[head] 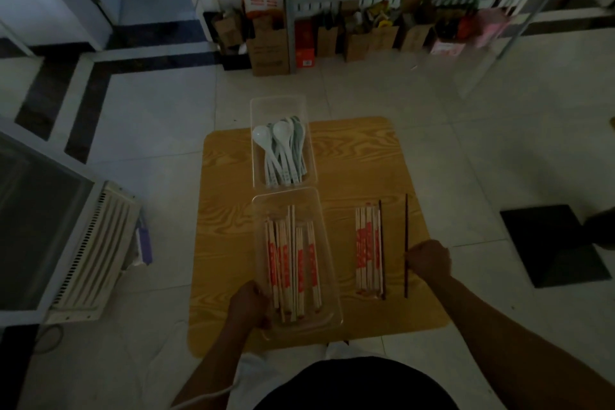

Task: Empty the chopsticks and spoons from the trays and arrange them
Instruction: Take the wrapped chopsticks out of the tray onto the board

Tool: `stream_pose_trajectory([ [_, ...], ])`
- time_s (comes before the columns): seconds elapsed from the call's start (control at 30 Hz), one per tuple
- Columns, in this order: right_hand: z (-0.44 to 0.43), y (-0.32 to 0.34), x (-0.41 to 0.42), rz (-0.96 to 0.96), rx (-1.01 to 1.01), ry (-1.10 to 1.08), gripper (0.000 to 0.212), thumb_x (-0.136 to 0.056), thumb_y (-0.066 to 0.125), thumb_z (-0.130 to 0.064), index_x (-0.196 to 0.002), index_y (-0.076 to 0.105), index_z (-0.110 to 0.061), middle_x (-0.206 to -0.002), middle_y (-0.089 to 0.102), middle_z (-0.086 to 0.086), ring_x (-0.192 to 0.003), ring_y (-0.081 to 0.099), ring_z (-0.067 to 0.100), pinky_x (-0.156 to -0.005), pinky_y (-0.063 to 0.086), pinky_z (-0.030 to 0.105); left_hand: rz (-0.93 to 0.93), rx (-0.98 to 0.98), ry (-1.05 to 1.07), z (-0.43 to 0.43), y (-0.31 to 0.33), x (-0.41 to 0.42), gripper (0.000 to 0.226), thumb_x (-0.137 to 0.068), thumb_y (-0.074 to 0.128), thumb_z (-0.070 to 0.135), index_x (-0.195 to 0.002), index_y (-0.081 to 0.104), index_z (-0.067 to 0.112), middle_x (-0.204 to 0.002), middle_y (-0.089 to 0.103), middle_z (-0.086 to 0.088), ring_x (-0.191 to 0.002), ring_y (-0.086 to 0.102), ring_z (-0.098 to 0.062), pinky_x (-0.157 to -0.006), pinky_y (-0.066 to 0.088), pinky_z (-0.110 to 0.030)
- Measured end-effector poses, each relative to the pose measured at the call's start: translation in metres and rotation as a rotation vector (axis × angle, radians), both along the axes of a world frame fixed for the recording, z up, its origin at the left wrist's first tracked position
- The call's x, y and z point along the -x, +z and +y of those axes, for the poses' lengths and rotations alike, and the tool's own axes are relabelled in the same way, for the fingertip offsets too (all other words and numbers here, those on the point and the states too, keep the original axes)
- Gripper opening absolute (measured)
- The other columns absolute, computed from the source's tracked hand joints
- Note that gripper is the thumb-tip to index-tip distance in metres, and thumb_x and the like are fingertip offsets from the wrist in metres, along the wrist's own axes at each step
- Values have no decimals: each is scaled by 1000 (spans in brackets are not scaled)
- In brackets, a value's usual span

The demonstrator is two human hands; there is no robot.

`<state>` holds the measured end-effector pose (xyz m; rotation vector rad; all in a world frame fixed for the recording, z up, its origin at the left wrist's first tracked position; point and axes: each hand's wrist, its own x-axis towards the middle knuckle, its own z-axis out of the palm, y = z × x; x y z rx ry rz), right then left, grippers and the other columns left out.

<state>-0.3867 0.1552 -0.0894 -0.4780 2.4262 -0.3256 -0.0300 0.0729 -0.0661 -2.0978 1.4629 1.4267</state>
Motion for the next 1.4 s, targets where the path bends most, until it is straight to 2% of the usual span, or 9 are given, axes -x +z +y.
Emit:
stream_pose_trajectory([
  [0.23,-6,-18,-26,-75,-50,3,21,-81,67,-18,-74,72,1,-64,64,6,-52,56,15,-40,32,15,43,-3,36,1,3,0,4,-94,53,8,-91,52,11,-94,65,-20,-57,68,-26,-42,52,-28],
  [0.33,-10,-25,-29,-62,-29,-34,24,-78,71,-26,-75,71,-2,-78,71,11,-59,63,19,-47,44,19,45,8,37,2,4,1,7,-95,52,9,-89,51,13,-90,65,-17,-52,67,-23,-39,49,-25],
  [0.47,-14,-19,-31,-32,-36,-37,19,-80,71,-21,-72,72,-3,-78,71,11,-55,56,17,-44,34,16,34,7,24,1,3,1,10,-94,54,10,-86,50,15,-88,66,-16,-58,69,-25,-46,54,-29],
  [0.9,-21,-4,-39,58,-37,-14,20,-85,62,-14,-69,62,-2,-86,70,14,-77,67,28,-60,49,28,49,-21,4,-1,3,-2,11,-89,60,7,-92,52,12,-93,64,-16,-77,70,-33,-68,60,-46],
  [1.03,-55,23,-61,118,116,31,28,-93,60,-21,-69,66,-8,-74,67,12,-63,63,24,-52,42,23,64,-4,17,2,8,-3,9,-90,59,6,-92,52,11,-94,63,-16,-81,69,-34,-67,60,-44],
  [1.1,-76,35,-85,168,218,94,23,-93,60,-22,-86,75,-7,-81,72,12,-72,68,26,-60,47,26,75,-4,-4,4,7,-6,17,-86,63,5,-98,53,9,-99,65,-17,-84,69,-34,-70,60,-44],
  [1.2,-93,36,-131,91,308,245,20,-90,61,-23,-85,75,-9,-78,71,5,-74,68,20,-65,48,26,95,-7,5,5,5,-9,26,-83,67,7,-106,55,8,-101,65,-15,-84,69,-33,-72,60,-43],
  [1.3,-95,32,-177,-45,267,397,18,-92,63,-23,-83,74,-11,-76,70,2,-69,65,14,-64,51,27,132,-14,60,3,6,-10,18,-90,60,9,-108,55,6,-99,64,-14,-77,70,-32,-64,61,-42],
  [1.4,-90,14,-201,-49,151,478,18,-91,64,-21,-87,76,-8,-81,73,7,-74,69,18,-67,55,29,140,-19,28,2,4,-10,28,-83,67,4,-108,55,6,-104,62,-14,-86,68,-34,-73,60,-46],
])
